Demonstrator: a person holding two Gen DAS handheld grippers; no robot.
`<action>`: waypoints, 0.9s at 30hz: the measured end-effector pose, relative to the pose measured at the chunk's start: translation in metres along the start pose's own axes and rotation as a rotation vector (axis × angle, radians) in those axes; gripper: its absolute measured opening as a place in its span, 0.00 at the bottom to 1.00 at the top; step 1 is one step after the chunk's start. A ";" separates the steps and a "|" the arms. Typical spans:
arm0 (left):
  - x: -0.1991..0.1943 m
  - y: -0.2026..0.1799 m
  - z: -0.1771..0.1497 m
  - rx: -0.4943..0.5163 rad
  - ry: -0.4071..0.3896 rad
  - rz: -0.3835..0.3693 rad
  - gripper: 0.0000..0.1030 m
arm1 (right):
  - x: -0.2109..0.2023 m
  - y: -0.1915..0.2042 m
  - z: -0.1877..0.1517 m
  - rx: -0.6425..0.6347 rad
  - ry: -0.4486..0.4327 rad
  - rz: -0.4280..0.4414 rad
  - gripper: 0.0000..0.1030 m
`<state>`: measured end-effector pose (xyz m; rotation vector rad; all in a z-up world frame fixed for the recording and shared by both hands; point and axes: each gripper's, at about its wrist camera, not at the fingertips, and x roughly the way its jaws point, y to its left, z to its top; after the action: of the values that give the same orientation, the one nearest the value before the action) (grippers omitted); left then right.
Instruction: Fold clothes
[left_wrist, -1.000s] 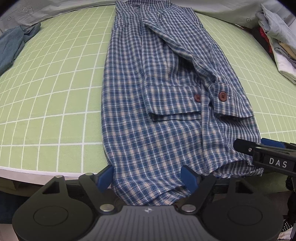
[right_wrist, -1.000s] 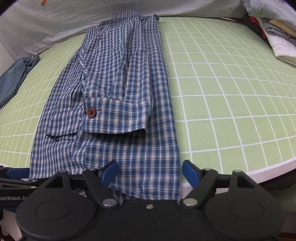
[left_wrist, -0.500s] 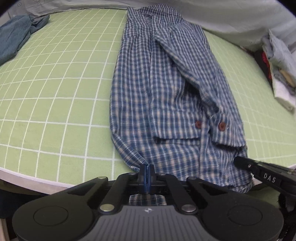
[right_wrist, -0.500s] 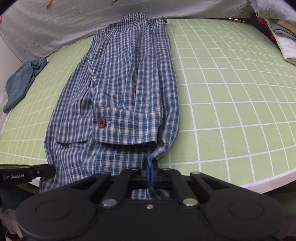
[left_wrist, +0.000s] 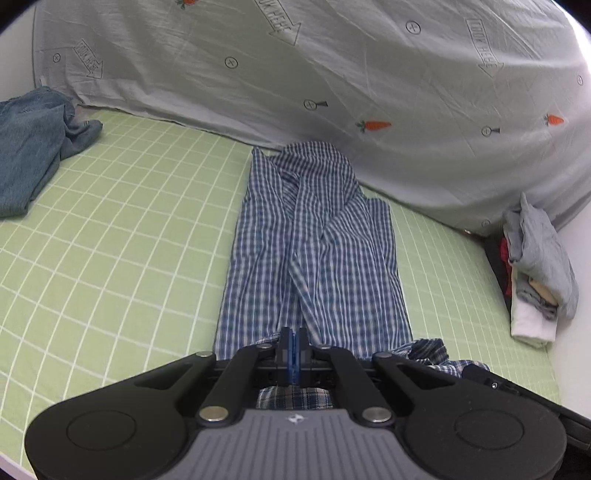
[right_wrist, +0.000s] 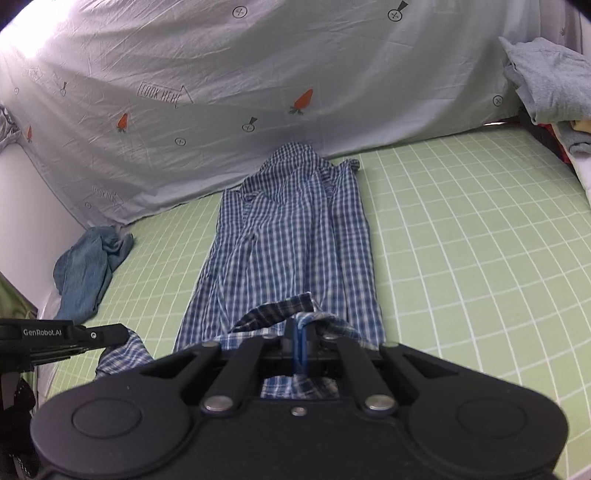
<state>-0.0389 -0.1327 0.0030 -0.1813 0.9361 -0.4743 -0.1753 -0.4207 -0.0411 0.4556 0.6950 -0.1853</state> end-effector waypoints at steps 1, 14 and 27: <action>0.002 0.001 0.007 -0.008 -0.011 0.002 0.00 | 0.003 -0.002 0.006 0.008 -0.007 0.001 0.02; 0.073 0.001 0.072 -0.002 -0.008 0.025 0.01 | 0.081 -0.023 0.062 0.101 0.033 -0.003 0.03; 0.172 0.028 0.100 -0.028 0.128 0.076 0.05 | 0.176 -0.048 0.075 0.153 0.193 -0.052 0.03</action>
<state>0.1364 -0.1941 -0.0740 -0.1409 1.0715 -0.4061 -0.0142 -0.5004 -0.1223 0.6079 0.8865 -0.2466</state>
